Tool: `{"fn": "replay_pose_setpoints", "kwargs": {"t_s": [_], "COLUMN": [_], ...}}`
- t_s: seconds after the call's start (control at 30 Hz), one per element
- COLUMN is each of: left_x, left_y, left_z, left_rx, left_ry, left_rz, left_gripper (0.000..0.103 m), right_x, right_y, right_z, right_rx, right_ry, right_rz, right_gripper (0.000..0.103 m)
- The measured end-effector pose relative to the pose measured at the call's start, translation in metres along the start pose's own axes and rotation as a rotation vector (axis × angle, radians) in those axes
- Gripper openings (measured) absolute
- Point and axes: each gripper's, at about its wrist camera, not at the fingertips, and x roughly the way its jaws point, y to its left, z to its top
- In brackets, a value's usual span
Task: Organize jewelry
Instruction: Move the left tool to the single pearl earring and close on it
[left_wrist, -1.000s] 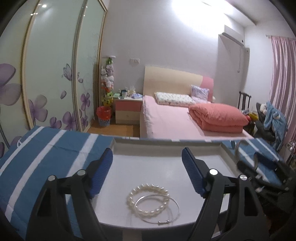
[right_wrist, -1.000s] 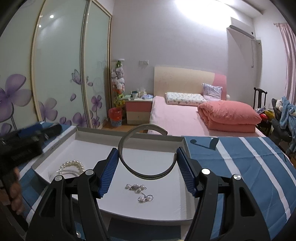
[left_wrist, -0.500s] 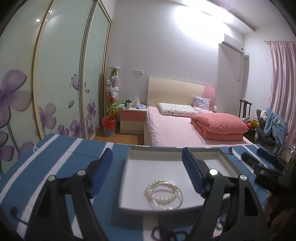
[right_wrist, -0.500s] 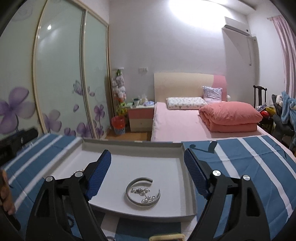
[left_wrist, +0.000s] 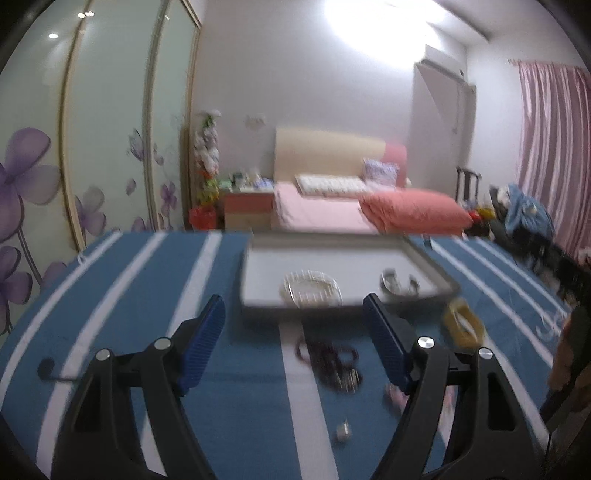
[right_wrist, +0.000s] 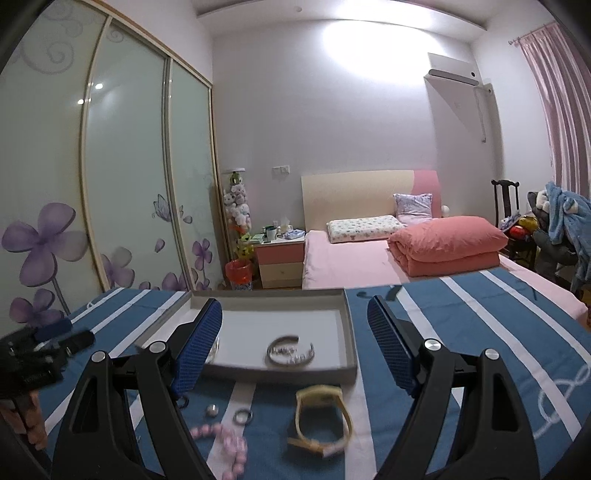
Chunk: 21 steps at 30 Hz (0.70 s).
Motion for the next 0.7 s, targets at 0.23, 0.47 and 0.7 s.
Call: {"fn": "replay_pose_setpoints", "kwargs": {"t_s": [0.23,0.47,0.7], "left_x": [0.011,0.025,0.039], "left_y": [-0.014,-0.028,-0.035], "left_z": [-0.041,-0.061,-0.068], "left_rx": [0.045,0.096,0.106], "left_ry": [0.187,0.294,0.379], "left_rz": [-0.048,-0.048,-0.041], "left_gripper": [0.058,0.054,0.040], "right_x": [-0.012,-0.018,-0.019], "right_y": [-0.013,-0.017,-0.019], "right_z": [-0.021,-0.030,-0.035], "right_rx": [0.032,0.048,0.057], "right_ry": [0.059,0.079,0.090], "right_rz": [-0.014,-0.010,-0.009], "right_gripper": [0.081,0.081,0.081]}}
